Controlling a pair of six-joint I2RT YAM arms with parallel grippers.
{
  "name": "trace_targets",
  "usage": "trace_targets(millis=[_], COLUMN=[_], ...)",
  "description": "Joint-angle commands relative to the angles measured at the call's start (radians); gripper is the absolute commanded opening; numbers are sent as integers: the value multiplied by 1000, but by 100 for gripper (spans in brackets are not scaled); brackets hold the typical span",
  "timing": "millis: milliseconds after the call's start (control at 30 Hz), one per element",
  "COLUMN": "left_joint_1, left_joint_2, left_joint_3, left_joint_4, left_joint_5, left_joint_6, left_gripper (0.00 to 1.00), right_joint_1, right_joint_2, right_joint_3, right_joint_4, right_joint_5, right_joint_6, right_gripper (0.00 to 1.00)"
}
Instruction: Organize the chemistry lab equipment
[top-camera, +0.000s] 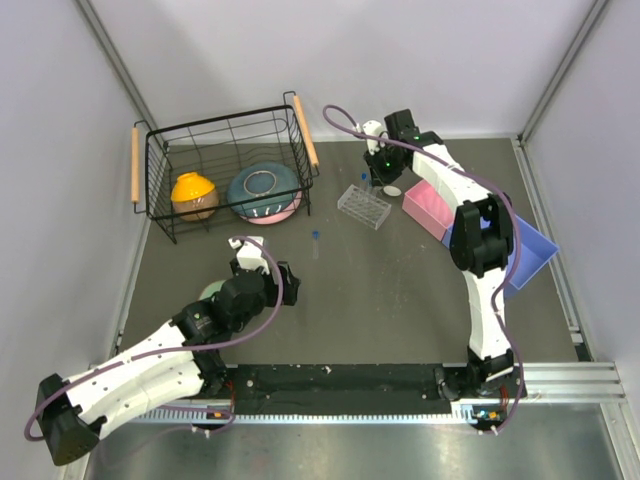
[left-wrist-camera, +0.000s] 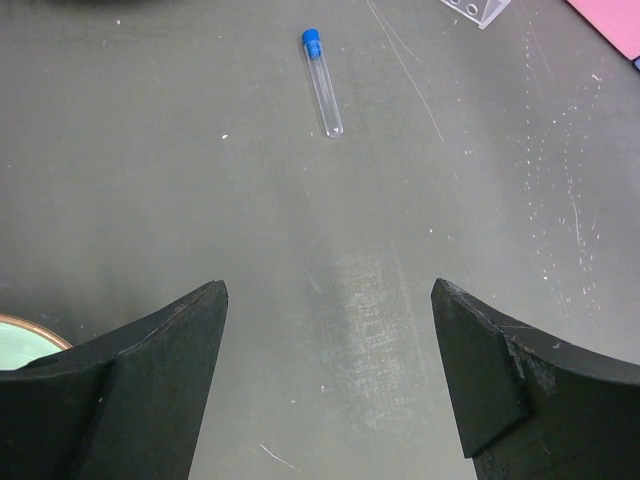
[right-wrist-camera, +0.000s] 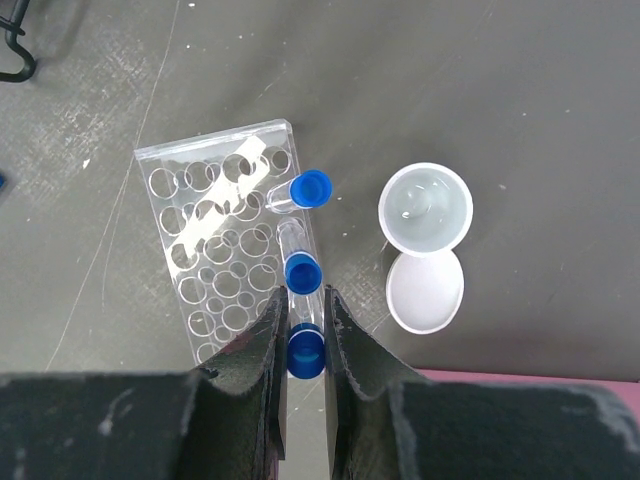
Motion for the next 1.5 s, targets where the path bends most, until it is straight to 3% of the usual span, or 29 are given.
trace_targets(millis=[0,267,433,700,867,1067,1267,1367,1467], left_joint_1=[8,11,13,17,24,47,54,60,68], left_joint_2=[-9,-11,-18,-8,24,98,208,253,293], left_joint_3=[-7,-4,-6,8,28,60,125,149,183], left_joint_4=[29,29,30,50,64,67,13,-8,-33], left_joint_5=[5,9,12,75,120,177,193,200,201], left_joint_6=[1,3,1,-22,-60,-96,-113,-99,-74], left_gripper=[88,88,88,90,94,96,96,96,96], right_joint_1=[15,26,26,24,26,24,23,-11,-106], right_joint_2=[27,40,20,-82,-237,-479,-754,-921,-1068], right_joint_3=[27,22,25,-35,-180,-416,-718,-860,-962], right_joint_4=[8,8,-3,-8,-5,-5,38,75,139], right_joint_5=[5,-4,-41,-43,-78,-136,-228,-274,-332], right_joint_6=[-1,-3,0,-3,-9,-67,-135,-127,-81], right_gripper=[13,18,40,49,60,66,86,97,99])
